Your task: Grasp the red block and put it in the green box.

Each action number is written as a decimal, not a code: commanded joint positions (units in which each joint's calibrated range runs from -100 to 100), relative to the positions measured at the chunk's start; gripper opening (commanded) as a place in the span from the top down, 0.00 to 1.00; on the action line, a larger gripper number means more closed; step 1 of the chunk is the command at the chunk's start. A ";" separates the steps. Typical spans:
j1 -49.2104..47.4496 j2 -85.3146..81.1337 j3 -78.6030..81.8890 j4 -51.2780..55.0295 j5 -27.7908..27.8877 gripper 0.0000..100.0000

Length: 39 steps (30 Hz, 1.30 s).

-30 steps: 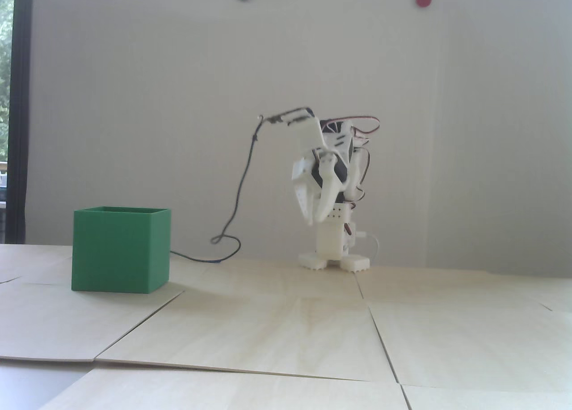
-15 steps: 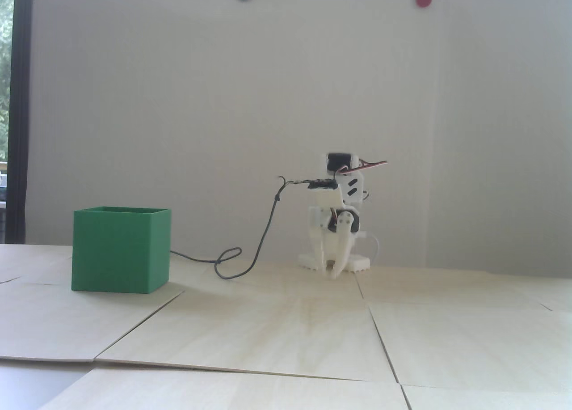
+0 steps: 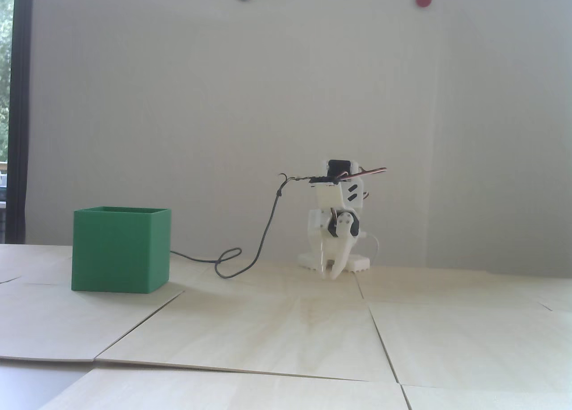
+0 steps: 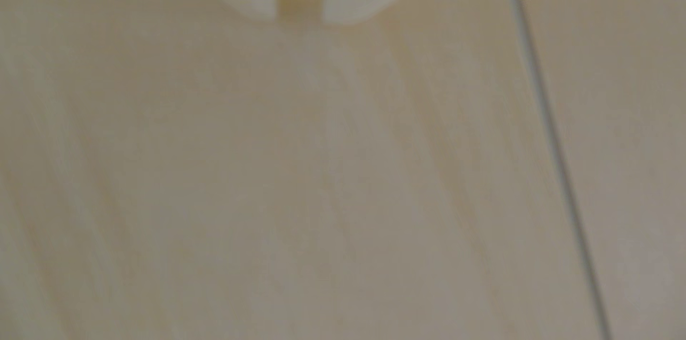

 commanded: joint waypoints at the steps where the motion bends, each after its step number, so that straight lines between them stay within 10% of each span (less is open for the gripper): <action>1: 0.12 -0.11 0.47 1.47 -0.48 0.98; 39: -0.36 -0.11 0.47 1.47 -0.43 0.98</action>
